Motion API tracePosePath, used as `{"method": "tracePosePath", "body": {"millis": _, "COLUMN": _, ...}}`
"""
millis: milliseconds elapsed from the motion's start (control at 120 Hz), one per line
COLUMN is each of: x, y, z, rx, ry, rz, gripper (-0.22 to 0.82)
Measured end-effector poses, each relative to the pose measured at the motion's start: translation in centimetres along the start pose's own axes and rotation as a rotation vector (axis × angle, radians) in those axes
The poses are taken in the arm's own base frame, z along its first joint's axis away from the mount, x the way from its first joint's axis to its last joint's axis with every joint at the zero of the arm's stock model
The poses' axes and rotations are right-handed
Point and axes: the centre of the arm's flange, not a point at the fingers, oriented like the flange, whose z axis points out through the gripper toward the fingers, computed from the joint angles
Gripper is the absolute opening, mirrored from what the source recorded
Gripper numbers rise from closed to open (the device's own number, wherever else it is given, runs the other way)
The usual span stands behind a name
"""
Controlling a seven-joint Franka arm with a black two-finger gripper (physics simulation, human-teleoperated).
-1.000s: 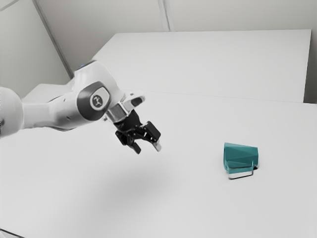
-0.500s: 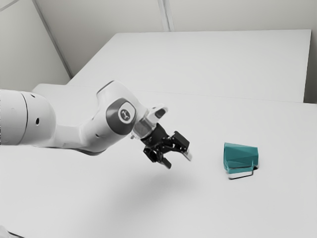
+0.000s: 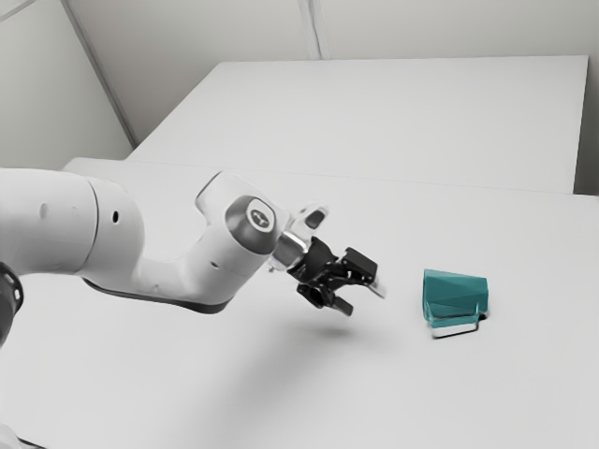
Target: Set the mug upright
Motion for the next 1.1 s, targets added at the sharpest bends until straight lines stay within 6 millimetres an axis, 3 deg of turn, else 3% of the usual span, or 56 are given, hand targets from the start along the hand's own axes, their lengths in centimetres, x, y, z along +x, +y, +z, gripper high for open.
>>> {"method": "tracePosePath", "body": {"millis": 217, "x": 1.7, "y": 2.8, "z": 2.0, "rx": -0.001, "ry": 0.002, "rz": 0.143, "gripper": 0.60}}
{"method": "tracePosePath", "body": {"millis": 675, "x": 5.6, "y": 6.4, "z": 7.5, "rx": -0.016, "ry": -0.017, "rz": 0.315, "gripper": 0.60}}
{"method": "tracePosePath", "body": {"millis": 925, "x": 7.0, "y": 8.3, "z": 9.4, "rx": -0.045, "ry": -0.026, "rz": 0.378, "gripper": 0.60}}
{"method": "tracePosePath", "body": {"millis": 992, "x": 7.2, "y": 8.6, "z": 9.6, "rx": -0.050, "ry": -0.029, "rz": 0.388, "gripper": 0.52}}
{"method": "tracePosePath", "body": {"millis": 1100, "x": 7.4, "y": 8.8, "z": 9.6, "rx": -0.056, "ry": -0.031, "rz": 0.401, "gripper": 0.25}}
